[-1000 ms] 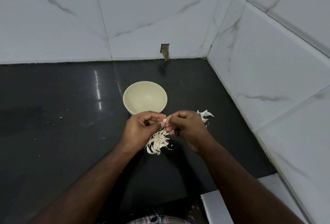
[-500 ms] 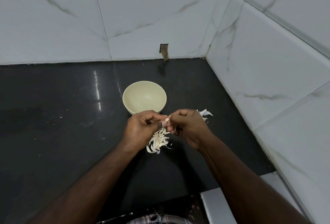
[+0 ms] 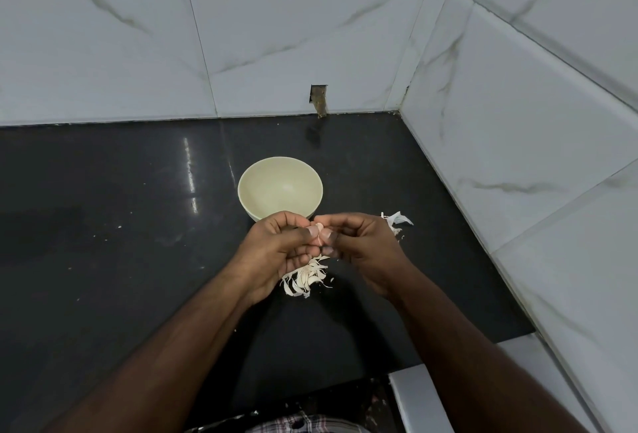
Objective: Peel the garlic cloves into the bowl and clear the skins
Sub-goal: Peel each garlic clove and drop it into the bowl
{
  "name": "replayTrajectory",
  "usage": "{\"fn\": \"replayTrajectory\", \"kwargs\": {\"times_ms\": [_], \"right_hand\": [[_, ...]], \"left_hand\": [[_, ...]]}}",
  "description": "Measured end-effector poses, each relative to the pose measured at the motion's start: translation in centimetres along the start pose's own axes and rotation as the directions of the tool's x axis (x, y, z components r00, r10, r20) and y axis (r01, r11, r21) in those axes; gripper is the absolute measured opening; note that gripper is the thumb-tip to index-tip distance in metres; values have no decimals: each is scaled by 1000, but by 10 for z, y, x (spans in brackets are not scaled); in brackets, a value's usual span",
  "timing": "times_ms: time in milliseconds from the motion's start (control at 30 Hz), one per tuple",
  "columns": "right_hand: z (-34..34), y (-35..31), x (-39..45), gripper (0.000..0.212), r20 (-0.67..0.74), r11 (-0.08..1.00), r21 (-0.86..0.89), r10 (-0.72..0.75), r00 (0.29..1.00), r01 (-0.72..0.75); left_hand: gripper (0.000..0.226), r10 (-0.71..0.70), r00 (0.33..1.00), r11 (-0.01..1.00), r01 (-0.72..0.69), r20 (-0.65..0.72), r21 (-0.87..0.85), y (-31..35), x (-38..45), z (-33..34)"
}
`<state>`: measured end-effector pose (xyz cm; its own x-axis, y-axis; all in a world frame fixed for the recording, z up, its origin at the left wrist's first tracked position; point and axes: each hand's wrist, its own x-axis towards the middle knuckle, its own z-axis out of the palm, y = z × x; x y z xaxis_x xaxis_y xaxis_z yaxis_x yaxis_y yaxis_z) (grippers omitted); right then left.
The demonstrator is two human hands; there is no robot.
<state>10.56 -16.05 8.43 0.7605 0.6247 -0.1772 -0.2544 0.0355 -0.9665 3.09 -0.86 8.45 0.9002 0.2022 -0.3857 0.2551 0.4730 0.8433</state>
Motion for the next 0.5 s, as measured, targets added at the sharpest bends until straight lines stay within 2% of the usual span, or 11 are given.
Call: {"fn": "replayTrajectory", "kwargs": {"times_ms": [200, 300, 500], "right_hand": [[0, -6, 0, 22, -48, 1000, -12, -11, 999, 10], [-1, -7, 0, 25, -25, 996, -83, -39, 999, 37], [2, -7, 1, 20, -42, 974, -209, -98, 994, 87]], "left_hand": [[11, 8, 1000, 996, -8, 4, 91, 2, 1, -3], [15, 21, 1000, 997, -23, 22, 77, 2, 1, -4], [2, 16, 1000, 996, -17, 7, 89, 1, 2, -4]]}}
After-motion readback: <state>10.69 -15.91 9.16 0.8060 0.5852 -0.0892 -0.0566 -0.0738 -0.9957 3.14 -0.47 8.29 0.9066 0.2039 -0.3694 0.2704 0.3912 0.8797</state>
